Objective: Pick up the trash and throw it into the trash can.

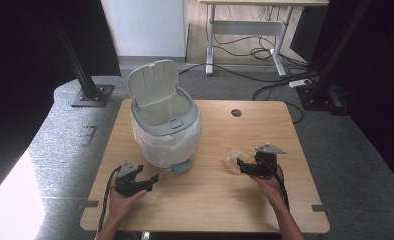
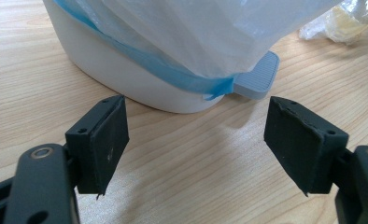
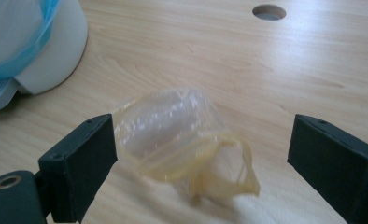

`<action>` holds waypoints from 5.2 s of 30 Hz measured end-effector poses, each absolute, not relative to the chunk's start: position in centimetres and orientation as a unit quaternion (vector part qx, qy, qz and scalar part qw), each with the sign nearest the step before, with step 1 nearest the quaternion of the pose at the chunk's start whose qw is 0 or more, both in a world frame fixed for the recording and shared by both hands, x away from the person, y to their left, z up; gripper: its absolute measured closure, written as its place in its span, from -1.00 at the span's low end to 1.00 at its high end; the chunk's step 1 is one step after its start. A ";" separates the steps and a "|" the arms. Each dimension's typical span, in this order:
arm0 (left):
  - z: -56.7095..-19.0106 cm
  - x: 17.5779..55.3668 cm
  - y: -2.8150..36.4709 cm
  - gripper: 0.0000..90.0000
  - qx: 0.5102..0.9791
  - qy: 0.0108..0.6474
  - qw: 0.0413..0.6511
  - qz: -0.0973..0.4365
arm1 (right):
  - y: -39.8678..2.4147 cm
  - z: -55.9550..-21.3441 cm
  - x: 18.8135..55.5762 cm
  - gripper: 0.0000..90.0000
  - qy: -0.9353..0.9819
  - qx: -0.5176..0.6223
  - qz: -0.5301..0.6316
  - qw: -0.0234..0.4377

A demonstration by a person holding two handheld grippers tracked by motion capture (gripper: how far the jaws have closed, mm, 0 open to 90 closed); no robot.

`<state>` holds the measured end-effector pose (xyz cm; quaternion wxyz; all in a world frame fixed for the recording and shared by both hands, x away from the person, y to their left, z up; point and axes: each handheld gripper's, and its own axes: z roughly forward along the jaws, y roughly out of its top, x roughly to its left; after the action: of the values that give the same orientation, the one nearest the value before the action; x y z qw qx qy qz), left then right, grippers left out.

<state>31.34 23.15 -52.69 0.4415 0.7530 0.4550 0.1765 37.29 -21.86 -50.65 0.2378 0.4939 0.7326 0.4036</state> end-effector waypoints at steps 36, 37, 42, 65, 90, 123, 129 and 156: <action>-53.2 31.6 23.4 -0.49 0.754 0.463 0.435 0.166 | -21.1 -54.3 39.8 0.41 0.761 0.485 0.389 0.184; -53.2 31.6 23.4 -0.49 0.754 0.463 0.435 0.166 | -21.2 -54.2 39.7 0.44 0.761 0.485 0.389 0.186; -53.2 31.6 23.4 -0.49 0.755 0.463 0.435 0.165 | -21.9 -53.1 39.1 0.53 0.748 0.483 0.417 0.179; -53.3 31.7 23.4 -0.49 0.756 0.464 0.432 0.163 | -23.4 -45.6 35.2 0.58 0.709 0.433 0.524 0.190; -53.4 31.7 23.5 -0.48 0.754 0.466 0.434 0.162 | -20.5 -37.5 33.9 0.58 0.700 0.362 0.587 0.188; -53.4 31.8 23.5 -0.48 0.755 0.466 0.433 0.159 | -18.0 -33.8 33.9 0.57 0.699 0.328 0.603 0.199; -53.4 31.8 23.6 -0.48 0.755 0.465 0.433 0.159 | -17.7 -33.4 34.0 0.57 0.699 0.326 0.604 0.200; -53.4 31.8 23.9 -0.48 0.753 0.468 0.435 0.158 | -14.5 -31.5 35.1 0.57 0.711 0.306 0.601 0.199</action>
<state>31.80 23.85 -53.39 0.4354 0.7528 0.4677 0.1581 35.14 -14.55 -31.53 0.1991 0.3061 0.7106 0.6014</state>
